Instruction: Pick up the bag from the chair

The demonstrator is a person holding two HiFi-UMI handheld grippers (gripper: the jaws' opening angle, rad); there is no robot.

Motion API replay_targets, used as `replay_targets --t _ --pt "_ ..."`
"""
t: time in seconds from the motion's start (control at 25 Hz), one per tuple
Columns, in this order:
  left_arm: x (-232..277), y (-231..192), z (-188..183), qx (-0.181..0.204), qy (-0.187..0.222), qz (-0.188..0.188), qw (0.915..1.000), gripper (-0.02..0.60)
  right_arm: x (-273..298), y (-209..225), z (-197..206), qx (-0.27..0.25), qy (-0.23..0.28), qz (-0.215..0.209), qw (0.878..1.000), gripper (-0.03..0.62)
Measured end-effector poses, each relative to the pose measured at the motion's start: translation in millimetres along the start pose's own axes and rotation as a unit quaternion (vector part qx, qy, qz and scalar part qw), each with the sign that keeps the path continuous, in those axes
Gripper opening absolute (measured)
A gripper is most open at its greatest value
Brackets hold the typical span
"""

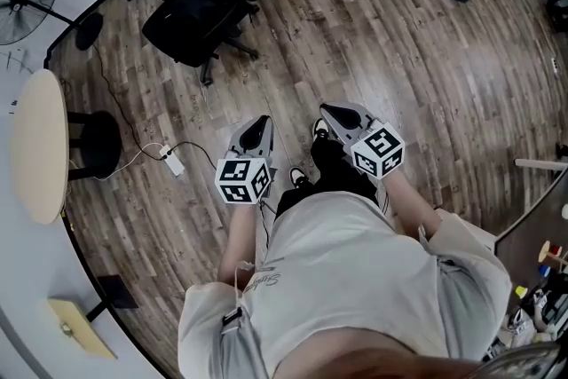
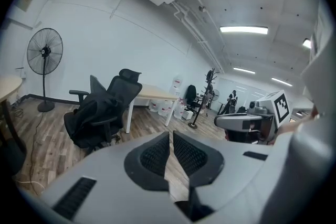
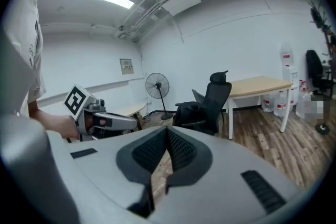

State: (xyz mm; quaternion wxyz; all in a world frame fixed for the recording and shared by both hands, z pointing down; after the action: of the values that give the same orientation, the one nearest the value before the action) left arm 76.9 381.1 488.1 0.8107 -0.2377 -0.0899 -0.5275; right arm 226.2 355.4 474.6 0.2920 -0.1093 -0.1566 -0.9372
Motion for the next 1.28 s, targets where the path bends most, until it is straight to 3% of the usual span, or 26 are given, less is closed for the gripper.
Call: replay_targets --t 0.24,0.56,0.76,0.96,1.28 --pt "45 -11 -24 -0.002 -0.022 -0.018 0.9996 0.032 28 46 -17 0.02 0.006 -0.028 0.999 -0.005" --pt "108 -30 -73 0.022 -0.026 -0.04 0.9986 0.032 75 115 -51 -0.03 0.017 -0.053 0.998 -0.005" --pt "130 -36 -93 0.031 -0.023 -0.062 0.9974 0.032 98 144 -58 -0.02 0.017 -0.082 0.996 -0.005" --pt "144 -51 -89 0.021 -0.038 -0.083 0.9956 0.032 122 157 -59 -0.019 0.006 -0.121 0.992 -0.005" --pt "169 -52 -87 -0.006 -0.042 -0.097 0.9944 0.032 132 182 -45 -0.003 -0.032 -0.135 0.99 -0.005"
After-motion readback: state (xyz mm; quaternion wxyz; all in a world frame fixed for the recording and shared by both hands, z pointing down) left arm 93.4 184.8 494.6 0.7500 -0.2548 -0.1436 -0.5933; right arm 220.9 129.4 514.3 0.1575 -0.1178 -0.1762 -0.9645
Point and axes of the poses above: the fingertips, and each gripper's own axes: x forward along the fingers, y to its right, z out of its underside, the point moved 2 cm from there along -x, backward along the fingers, and after that the axes turned 1 degree about x, right-handed, at the moved point
